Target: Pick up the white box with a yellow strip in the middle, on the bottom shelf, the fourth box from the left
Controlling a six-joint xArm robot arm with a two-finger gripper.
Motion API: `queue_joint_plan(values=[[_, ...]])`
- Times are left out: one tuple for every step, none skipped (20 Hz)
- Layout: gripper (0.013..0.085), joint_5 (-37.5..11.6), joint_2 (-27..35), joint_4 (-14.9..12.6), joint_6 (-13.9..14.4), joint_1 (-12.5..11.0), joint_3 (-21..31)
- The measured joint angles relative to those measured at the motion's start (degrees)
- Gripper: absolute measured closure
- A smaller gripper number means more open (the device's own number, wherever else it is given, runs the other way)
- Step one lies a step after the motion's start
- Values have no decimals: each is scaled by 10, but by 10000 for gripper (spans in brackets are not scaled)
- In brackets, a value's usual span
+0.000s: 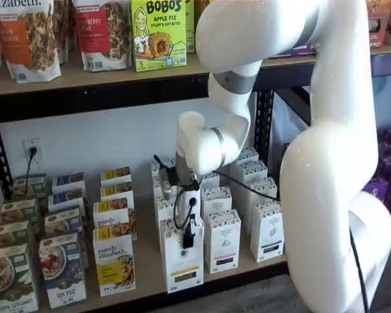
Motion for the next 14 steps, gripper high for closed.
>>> queue_joint_plan(values=[[570,8,-9,1,-1,0,4],[570,19,-21,3,-4,-1,8],[570,29,-30,7,-8,-2,11],[570,32,-35,8,-9,-3,13],[570,35,-41,6,-8,-4,16],[570,38,-46,2,-5,-5,19],[570,42,-53,-4,-1,-7,23],[570,46,-59,-7,1,-8,25],[570,50,-66,-10,1,-10,28],[570,54,-72,-11,1,-11,30],[570,58,-78,-12,1,-13,33],[570,65,-87,-13,-1,-15,36],[570,71,-95,-14,-2,-17,39],[570,75,-100,-14,-3,-18,40]])
